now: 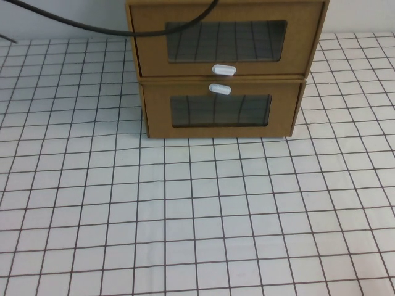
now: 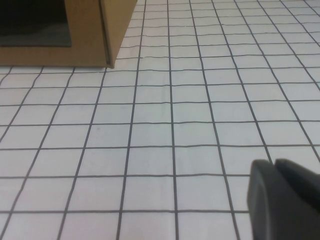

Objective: Open the shoe box
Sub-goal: 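Pull the top drawer of the cardboard box fully open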

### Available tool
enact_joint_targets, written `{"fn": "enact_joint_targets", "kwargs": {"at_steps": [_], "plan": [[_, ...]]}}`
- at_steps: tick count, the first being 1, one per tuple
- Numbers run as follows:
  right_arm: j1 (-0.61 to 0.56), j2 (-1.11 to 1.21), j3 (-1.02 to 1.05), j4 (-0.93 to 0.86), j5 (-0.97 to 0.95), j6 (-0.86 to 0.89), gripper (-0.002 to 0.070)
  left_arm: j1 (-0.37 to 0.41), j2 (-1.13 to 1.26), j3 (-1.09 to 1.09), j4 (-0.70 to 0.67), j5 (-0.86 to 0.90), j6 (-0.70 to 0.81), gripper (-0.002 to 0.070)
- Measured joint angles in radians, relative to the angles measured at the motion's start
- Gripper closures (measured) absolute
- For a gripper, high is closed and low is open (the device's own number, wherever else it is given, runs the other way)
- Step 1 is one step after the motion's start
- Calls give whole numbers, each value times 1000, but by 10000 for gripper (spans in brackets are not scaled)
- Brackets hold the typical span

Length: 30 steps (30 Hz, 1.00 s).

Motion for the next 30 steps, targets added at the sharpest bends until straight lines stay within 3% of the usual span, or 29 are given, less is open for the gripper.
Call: {"fn": "enact_joint_targets", "kwargs": {"at_steps": [6,30], "plan": [[0,0,0,0,0,0,689,-41,140,-130,-4,22,0,678],[0,0,0,0,0,0,689,-50,250,-151,33,7,7,678]]}}
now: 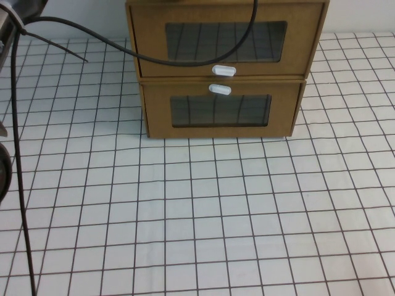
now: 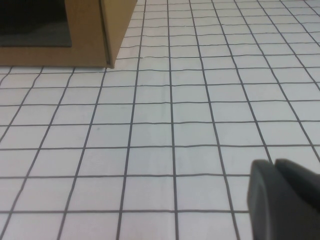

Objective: Open the shoe box
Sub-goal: 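Pull the top drawer of the cardboard box fully open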

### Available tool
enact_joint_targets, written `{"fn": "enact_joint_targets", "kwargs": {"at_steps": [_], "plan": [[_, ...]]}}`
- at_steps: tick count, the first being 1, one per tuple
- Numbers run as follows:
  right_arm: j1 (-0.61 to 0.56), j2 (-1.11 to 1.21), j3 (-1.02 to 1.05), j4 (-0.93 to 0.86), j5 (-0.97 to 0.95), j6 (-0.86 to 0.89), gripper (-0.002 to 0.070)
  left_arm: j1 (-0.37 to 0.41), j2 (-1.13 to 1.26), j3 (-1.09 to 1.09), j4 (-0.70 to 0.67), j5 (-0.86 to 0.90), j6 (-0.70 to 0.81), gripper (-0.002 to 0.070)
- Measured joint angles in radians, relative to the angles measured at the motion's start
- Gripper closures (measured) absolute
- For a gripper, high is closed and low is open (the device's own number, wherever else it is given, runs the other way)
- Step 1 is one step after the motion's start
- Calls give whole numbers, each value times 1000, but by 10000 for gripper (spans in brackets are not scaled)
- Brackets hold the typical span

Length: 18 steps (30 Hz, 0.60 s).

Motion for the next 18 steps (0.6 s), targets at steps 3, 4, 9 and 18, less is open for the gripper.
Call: {"fn": "enact_joint_targets", "kwargs": {"at_steps": [3,4,9,18], "plan": [[0,0,0,0,0,0,689,0,1,0,0,-11,0,679],[0,0,0,0,0,0,690,0,1,0,0,-12,0,678],[0,0,0,11,-29,0,689,0,2,0,0,-19,0,678],[0,0,0,435,-313,0,689,0,2,0,0,-19,0,678]]}}
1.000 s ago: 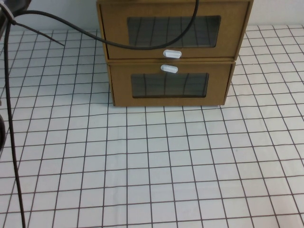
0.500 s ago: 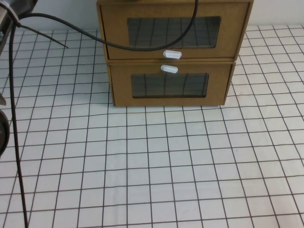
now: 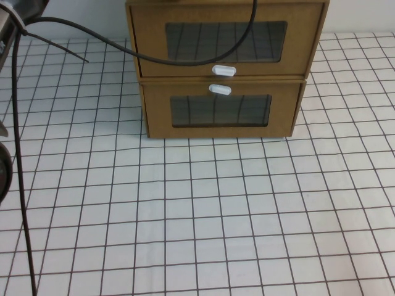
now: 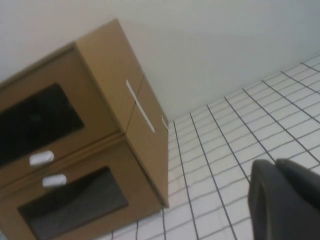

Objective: Open the shoe box
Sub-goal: 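Pull the top drawer of the cardboard box fully open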

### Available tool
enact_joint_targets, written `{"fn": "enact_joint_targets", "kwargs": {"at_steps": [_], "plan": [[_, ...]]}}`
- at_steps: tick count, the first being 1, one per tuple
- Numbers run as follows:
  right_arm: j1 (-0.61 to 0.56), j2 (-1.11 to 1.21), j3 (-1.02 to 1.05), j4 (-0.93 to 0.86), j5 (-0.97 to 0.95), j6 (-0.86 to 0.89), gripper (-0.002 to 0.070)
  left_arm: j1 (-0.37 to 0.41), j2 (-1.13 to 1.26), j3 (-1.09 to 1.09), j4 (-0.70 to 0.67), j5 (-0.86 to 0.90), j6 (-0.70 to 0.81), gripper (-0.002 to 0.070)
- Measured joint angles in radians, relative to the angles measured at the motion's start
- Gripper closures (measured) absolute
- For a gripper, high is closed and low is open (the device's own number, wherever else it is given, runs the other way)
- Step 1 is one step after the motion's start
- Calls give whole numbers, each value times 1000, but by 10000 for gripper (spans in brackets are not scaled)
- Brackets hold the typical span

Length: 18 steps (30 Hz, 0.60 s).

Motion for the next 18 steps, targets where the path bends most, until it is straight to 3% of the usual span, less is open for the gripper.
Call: {"fn": "enact_joint_targets", "kwargs": {"at_steps": [6,11,18], "plan": [[0,0,0,176,8,0,689,0,0,0,0,-1,-2,678],[0,101,-90,223,268,0,689,0,0,0,0,-1,-6,678],[0,356,-345,132,624,-108,690,0,0,0,0,-1,-6,678]]}}
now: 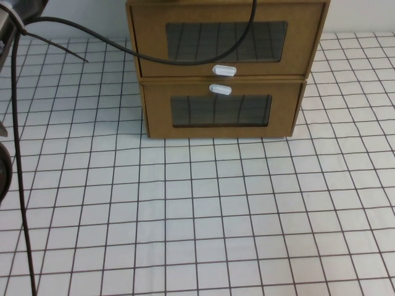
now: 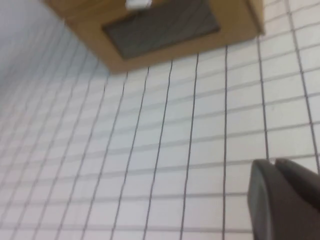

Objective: Open the shoe box
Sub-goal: 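Pull the top drawer of the cardboard box fully open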

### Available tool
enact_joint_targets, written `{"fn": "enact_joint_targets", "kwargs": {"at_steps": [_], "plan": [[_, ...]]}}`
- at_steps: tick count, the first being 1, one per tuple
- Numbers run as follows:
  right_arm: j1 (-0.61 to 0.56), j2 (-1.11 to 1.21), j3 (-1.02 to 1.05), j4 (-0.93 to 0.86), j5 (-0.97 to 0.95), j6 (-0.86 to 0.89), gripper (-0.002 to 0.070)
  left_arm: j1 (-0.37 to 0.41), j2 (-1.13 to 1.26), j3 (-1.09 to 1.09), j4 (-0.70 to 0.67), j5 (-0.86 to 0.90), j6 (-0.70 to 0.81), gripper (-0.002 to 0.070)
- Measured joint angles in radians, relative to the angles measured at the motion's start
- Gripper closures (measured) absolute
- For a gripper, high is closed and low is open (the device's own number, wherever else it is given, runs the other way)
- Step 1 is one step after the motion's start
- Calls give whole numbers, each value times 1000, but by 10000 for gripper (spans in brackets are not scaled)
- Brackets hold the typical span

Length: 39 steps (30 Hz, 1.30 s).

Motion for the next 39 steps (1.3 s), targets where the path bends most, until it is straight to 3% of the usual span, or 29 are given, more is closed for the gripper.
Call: {"fn": "enact_joint_targets", "kwargs": {"at_steps": [7,14,20,26,30,34,39], "plan": [[40,222,-150,-26,134,-158,689,0,0,0,0,0,0,678],[224,512,-344,-82,74,-220,689,0,0,0,0,0,0,678],[451,830,-600,-223,34,-203,689,0,0,0,0,3,-4,678],[663,1087,-808,-679,0,19,689,0,0,0,0,8,-23,678],[769,1184,-848,-1151,-47,250,689,0,0,0,0,10,-26,678],[820,1245,-852,-1581,-96,466,689,0,0,0,0,10,-26,678],[837,1297,-853,-1994,-119,725,689,0,0,0,0,10,-30,678]]}}
